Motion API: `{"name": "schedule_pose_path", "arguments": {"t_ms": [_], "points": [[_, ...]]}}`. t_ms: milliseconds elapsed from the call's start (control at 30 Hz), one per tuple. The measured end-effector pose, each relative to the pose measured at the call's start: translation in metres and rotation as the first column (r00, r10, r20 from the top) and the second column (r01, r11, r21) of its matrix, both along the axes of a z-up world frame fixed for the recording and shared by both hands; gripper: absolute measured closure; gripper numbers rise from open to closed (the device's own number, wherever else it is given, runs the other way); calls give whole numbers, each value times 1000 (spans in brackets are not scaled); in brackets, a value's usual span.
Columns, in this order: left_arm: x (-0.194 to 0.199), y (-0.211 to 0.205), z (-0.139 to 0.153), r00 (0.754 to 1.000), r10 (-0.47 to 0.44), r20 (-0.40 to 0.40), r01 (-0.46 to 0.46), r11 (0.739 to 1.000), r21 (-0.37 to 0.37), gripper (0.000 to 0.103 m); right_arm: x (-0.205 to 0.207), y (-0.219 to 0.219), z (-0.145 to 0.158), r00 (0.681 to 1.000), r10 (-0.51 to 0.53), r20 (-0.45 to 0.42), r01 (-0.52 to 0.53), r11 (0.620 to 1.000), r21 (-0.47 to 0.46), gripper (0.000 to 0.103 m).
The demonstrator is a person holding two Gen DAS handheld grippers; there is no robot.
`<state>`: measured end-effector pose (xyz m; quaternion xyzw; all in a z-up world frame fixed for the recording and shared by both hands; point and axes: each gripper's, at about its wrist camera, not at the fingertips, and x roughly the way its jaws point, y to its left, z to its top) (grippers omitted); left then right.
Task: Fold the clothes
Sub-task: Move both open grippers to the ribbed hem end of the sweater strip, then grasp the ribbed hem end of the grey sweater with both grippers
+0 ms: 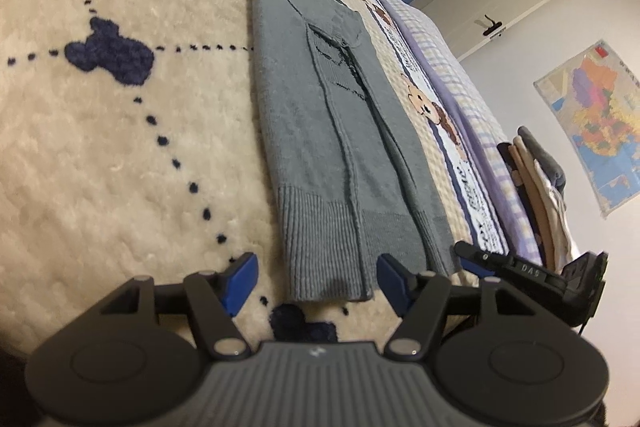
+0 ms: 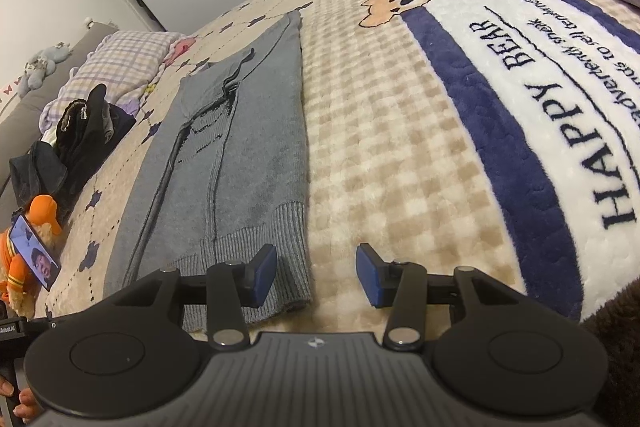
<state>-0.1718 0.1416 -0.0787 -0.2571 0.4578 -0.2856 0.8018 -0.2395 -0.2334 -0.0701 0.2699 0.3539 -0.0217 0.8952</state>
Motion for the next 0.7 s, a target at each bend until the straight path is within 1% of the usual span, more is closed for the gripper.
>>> {"name": "schedule_pose_path", "arguments": {"t_ms": [67,200,233,300,367,400,433,533,567,600,667,700], "points": [[2,2,-4,1000,9,-13,-9,1000,-30,39,0,1,-1,1000,3,1,-3,1000,-2,56],[3,6,-9,999,23,-35,-25,997,-69,47,2,3,-3,1000,11,6,-11,1000,-6,53],[3,6,-10,999,22,-37,-25,997,-73,48,3,3,-4,1000,11,7,-11,1000,-5,53],[3,4,-11,999,16,-43,-20,997,-78,56,3,4,-4,1000,14,9,-14,1000,-7,53],[4,2,-12,999,6,-50,-10,996,-84,59,4,5,-3,1000,24,9,-24,1000,-13,53],[4,2,-13,999,2,-53,-6,996,-86,63,4,5,-3,1000,30,9,-30,1000,-11,54],[5,1,-13,998,-2,-57,-3,996,-88,64,4,5,-3,999,35,9,-35,999,-8,54],[8,0,-15,998,-12,-68,5,995,-96,70,5,5,-2,998,55,7,-55,998,10,57],[8,0,-16,997,-17,-74,10,995,-101,74,5,5,-2,998,66,6,-66,998,20,60],[9,0,-17,997,-21,-80,12,994,-104,75,6,6,-3,997,77,4,-77,997,31,63],[10,-1,-18,996,-27,-88,18,994,-109,76,8,8,-4,995,96,-1,-96,994,50,64],[11,-1,-18,996,-29,-88,20,994,-110,76,9,9,-4,994,107,-4,-107,993,57,66]]}}
